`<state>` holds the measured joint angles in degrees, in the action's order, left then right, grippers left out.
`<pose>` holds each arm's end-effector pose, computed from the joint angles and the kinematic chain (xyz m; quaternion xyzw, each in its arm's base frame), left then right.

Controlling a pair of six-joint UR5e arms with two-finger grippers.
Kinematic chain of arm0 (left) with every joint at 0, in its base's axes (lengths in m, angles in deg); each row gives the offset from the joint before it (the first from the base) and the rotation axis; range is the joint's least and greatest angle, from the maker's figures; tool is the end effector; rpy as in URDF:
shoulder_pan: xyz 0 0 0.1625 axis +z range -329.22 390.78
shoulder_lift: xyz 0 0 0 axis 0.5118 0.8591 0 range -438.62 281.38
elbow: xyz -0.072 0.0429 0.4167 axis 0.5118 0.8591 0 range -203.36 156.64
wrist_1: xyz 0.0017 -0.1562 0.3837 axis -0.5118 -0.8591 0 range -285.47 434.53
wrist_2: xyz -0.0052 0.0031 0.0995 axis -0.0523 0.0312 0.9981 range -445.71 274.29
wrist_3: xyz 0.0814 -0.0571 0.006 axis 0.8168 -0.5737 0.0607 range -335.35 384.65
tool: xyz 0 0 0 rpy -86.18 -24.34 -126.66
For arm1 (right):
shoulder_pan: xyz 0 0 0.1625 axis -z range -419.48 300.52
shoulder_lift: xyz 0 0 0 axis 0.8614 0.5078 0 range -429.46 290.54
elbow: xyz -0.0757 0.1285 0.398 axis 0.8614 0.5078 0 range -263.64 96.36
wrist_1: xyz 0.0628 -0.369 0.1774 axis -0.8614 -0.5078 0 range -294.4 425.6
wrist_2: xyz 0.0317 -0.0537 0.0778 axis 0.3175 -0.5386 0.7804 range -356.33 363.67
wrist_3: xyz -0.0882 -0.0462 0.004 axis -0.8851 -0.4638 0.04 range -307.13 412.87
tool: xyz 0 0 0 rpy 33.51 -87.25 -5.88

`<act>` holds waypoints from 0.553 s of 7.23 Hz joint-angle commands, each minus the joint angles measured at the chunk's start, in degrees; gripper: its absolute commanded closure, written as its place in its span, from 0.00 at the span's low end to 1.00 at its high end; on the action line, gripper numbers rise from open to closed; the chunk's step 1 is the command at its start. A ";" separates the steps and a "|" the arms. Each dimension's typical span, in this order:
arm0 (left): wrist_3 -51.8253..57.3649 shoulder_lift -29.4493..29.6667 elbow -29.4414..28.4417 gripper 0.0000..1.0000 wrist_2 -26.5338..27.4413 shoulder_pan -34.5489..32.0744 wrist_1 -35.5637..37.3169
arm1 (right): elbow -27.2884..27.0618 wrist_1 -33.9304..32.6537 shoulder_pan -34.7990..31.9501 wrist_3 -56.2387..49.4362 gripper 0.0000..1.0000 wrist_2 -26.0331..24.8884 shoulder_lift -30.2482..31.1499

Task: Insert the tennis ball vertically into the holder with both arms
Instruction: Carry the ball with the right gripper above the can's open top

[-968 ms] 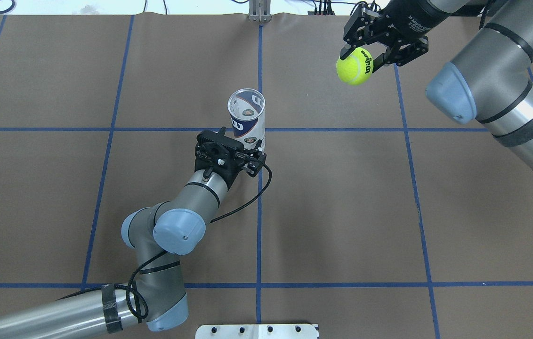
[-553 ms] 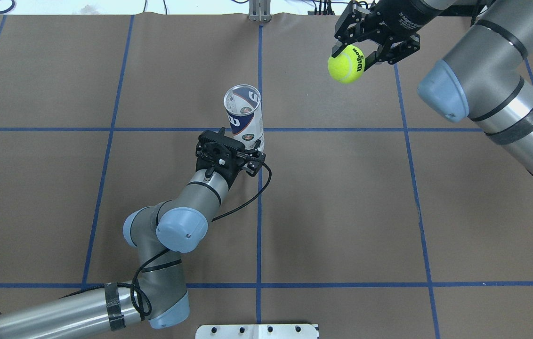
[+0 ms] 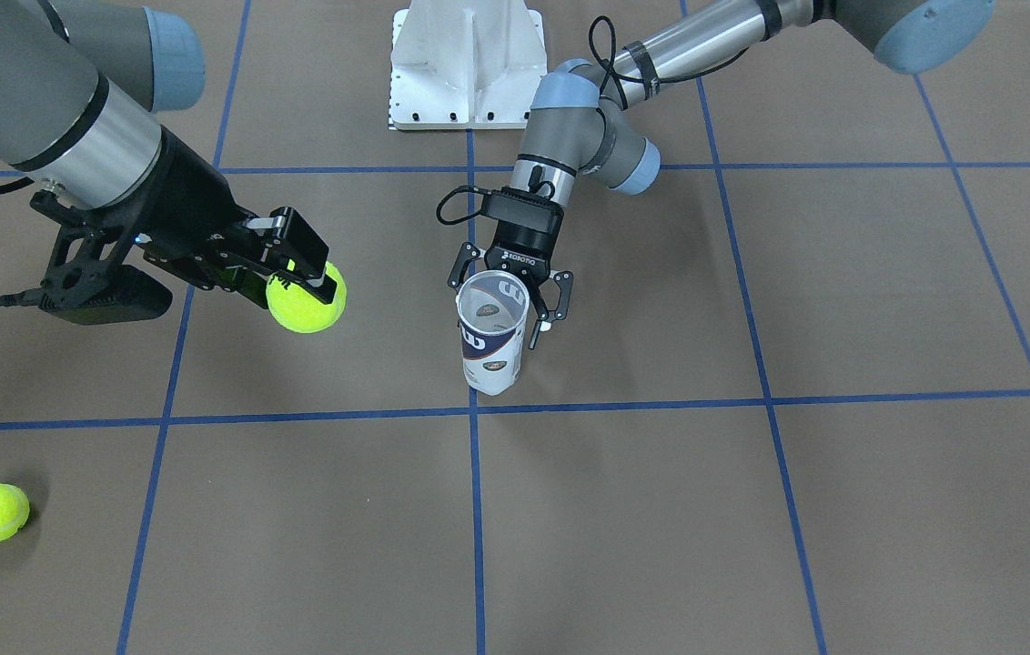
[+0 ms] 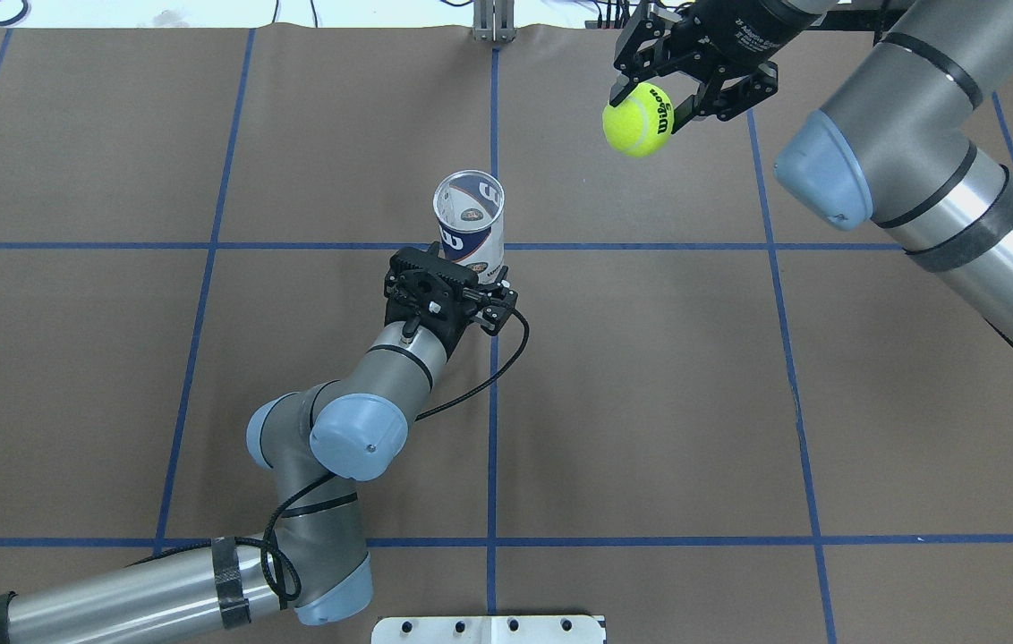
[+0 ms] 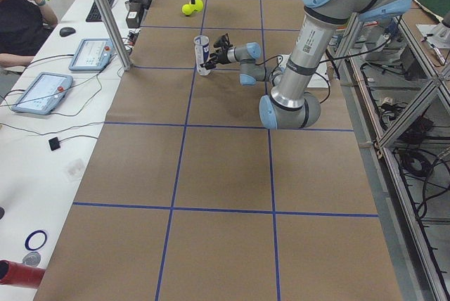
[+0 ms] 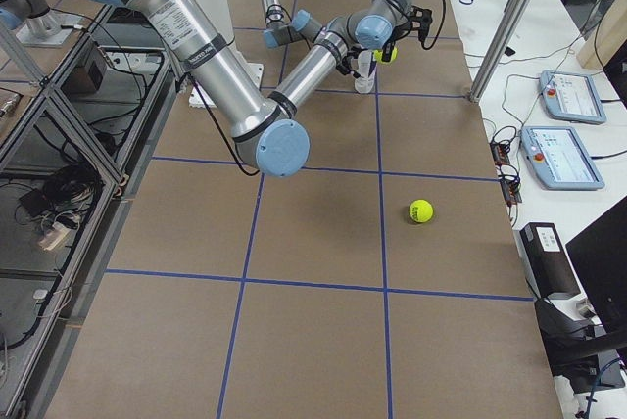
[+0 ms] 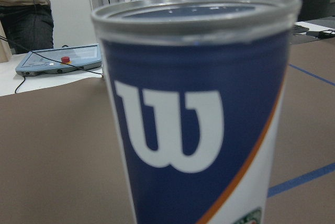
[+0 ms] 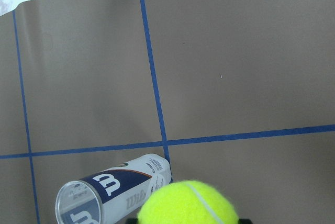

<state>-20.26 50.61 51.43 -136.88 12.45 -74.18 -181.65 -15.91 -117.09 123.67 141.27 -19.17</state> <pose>0.6187 -0.4113 0.2430 0.5399 0.3991 -0.0499 0.7395 -0.2961 -0.5781 0.1538 -0.0111 -0.5589 0.0859 0.8247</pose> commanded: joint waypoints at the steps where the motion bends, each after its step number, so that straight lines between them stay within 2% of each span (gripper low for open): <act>1: 0.00 1.01 -0.35 0.01 -0.07 0.05 0.08 | 0.01 0.12 0.13 0.84 1.00 -0.05 -0.72; 4: 0.00 1.46 -1.58 0.01 0.02 -0.47 0.09 | 0.01 0.13 0.74 2.24 1.00 -0.05 -1.95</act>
<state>-20.26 51.93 50.13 -136.87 12.10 -74.12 -181.64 -15.83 -116.63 125.46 141.22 -20.74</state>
